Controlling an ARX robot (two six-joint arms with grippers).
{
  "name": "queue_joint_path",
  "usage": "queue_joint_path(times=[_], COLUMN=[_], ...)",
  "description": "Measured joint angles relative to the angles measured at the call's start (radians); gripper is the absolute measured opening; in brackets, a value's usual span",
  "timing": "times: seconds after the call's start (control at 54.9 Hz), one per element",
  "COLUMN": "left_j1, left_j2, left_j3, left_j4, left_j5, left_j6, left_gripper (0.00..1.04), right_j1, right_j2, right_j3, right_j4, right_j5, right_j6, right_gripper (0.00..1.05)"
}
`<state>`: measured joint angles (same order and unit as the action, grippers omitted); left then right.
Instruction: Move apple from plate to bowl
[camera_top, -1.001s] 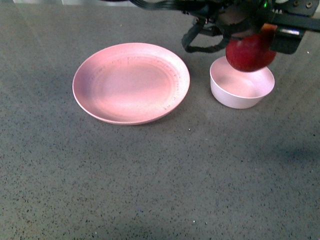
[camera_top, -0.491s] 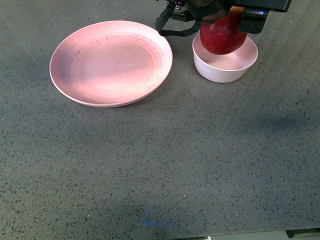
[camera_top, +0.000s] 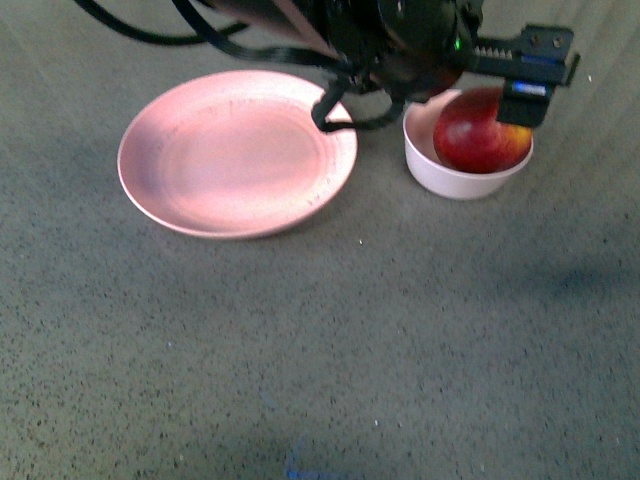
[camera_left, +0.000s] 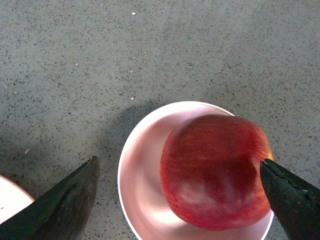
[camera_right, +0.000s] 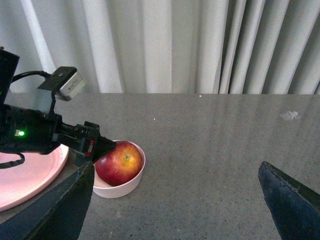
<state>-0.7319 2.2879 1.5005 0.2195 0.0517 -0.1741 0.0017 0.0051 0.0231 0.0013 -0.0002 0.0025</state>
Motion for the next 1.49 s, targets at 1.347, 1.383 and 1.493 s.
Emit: queue_joint_path(times=[1.347,1.383,1.493], left_j1=[0.705,0.715,0.727], left_j2=[-1.266,-1.291,-1.388], left_j3=[-1.431,-1.437,-1.458], left_j4=[0.720,0.702,0.624], left_j5=[-0.058,-0.058,-0.055], left_j6=[0.165,0.165,0.165], left_gripper=[0.02,0.02,0.02], right_j1=[0.000,0.000,0.000], right_j2=[0.000,0.000,0.000], right_j3=[0.000,0.000,0.000], right_j4=[0.000,0.000,0.000], right_j5=[0.000,0.001,0.000], right_j6=[0.000,0.000,0.000], right_gripper=[0.96,0.96,0.96])
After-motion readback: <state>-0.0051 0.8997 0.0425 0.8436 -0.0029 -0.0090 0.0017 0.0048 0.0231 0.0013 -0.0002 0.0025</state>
